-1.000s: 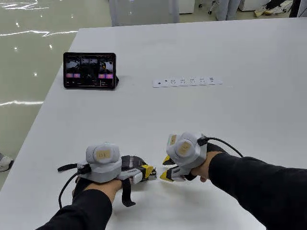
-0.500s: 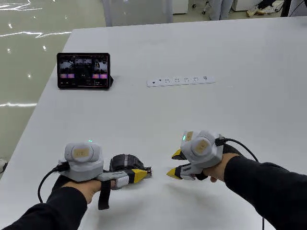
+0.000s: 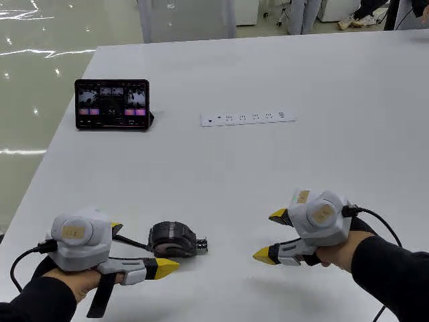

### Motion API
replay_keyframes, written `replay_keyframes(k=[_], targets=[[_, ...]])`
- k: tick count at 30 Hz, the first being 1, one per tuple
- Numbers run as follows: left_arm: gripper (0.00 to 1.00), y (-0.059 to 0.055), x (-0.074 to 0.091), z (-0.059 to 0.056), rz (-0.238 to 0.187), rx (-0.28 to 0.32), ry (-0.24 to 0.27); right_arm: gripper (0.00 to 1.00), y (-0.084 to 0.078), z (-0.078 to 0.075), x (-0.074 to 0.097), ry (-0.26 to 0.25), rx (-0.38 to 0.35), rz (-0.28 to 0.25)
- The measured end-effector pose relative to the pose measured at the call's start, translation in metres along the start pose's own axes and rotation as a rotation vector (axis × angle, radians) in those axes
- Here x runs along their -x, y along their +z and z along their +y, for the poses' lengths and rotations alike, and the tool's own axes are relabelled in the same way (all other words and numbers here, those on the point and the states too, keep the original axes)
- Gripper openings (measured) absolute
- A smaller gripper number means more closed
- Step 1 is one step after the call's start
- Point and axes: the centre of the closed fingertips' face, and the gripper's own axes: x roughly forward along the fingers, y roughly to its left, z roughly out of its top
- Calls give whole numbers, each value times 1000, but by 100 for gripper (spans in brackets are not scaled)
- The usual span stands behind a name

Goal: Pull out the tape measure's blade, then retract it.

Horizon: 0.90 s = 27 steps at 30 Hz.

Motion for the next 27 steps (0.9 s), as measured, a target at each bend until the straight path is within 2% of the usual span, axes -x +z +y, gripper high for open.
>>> replay_keyframes(k=[4, 10, 16, 18, 27], targets=[[99, -8, 9, 6, 15, -46, 6, 61, -12, -2, 14, -11, -26, -11], [99, -16, 23, 16, 26, -66, 16, 66, -29, -6, 33, -33, -50, -15], [99, -21, 41, 19, 27, -50, 34, 72, -51, -13, 55, -75, -100, -20], [99, -24, 43, 23, 28, -45, 38, 74, -58, -14, 63, -84, -121, -21], [99, -36, 57, 25, 53, -47, 43, 83, -88, -14, 90, -110, -162, -7]])
